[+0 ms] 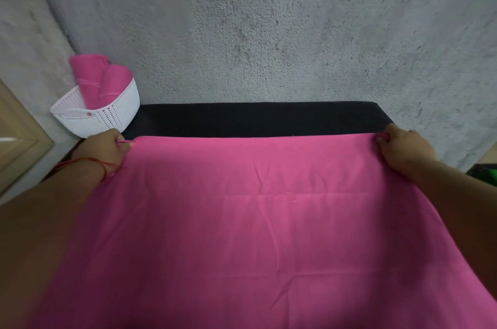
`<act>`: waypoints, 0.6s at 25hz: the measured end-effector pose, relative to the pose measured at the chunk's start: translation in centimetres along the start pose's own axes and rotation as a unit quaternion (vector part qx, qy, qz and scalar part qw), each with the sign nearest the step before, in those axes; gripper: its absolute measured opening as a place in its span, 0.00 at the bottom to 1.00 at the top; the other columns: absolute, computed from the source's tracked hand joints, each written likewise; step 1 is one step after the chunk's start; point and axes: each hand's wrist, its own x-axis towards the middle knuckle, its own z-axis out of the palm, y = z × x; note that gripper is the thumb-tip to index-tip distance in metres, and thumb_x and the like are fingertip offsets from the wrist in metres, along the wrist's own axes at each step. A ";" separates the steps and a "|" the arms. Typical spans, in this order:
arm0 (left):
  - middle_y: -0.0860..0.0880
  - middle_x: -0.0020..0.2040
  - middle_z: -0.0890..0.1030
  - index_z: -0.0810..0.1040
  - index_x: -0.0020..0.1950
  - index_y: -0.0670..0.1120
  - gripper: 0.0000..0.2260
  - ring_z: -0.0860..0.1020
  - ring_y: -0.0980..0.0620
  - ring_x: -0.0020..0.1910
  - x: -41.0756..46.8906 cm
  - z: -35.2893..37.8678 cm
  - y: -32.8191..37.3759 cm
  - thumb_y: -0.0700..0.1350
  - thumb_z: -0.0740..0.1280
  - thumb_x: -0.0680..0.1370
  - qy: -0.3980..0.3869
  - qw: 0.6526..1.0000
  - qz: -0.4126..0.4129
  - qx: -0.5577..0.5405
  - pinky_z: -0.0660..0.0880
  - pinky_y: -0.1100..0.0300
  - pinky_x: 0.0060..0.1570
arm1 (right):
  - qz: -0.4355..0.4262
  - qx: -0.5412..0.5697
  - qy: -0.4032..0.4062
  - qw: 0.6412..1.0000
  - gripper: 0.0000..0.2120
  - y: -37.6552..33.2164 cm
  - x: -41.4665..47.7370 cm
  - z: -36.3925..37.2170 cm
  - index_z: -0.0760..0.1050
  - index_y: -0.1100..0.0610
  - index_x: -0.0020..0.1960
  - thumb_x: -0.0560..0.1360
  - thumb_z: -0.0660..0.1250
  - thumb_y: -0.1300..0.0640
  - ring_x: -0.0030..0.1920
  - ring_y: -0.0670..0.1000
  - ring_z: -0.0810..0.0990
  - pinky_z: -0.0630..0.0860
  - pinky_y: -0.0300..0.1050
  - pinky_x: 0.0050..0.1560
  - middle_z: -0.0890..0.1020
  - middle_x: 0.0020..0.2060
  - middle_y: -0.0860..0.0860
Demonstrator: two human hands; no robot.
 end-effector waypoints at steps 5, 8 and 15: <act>0.40 0.46 0.83 0.75 0.42 0.50 0.14 0.80 0.38 0.48 -0.2 -0.1 0.2 0.58 0.68 0.80 0.000 1.000 -0.010 -0.004 0.75 0.48 0.51 | 0.008 0.011 0.025 1.000 0.13 -0.3 -0.4 0.1 0.70 0.52 0.55 0.84 0.57 0.43 0.53 0.67 0.79 0.76 0.58 0.50 0.81 0.48 0.66; 0.43 0.41 0.83 0.77 0.44 0.47 0.11 0.81 0.42 0.35 -2.1 -0.9 0.6 0.53 0.70 0.80 0.012 0.996 -0.019 -0.086 0.74 0.52 0.41 | 0.022 0.044 0.076 0.996 0.12 -0.2 -1.2 0.3 0.69 0.52 0.56 0.85 0.56 0.43 0.51 0.68 0.79 0.71 0.57 0.46 0.81 0.47 0.66; 0.47 0.50 0.83 0.79 0.58 0.46 0.10 0.80 0.45 0.36 -3.1 -1.1 -0.8 0.38 0.70 0.78 0.033 0.954 -0.097 -0.283 0.78 0.62 0.23 | 0.056 0.101 0.121 0.986 0.11 -1.0 -2.6 -0.4 0.73 0.53 0.57 0.77 0.64 0.51 0.54 0.67 0.81 0.76 0.61 0.57 0.83 0.51 0.63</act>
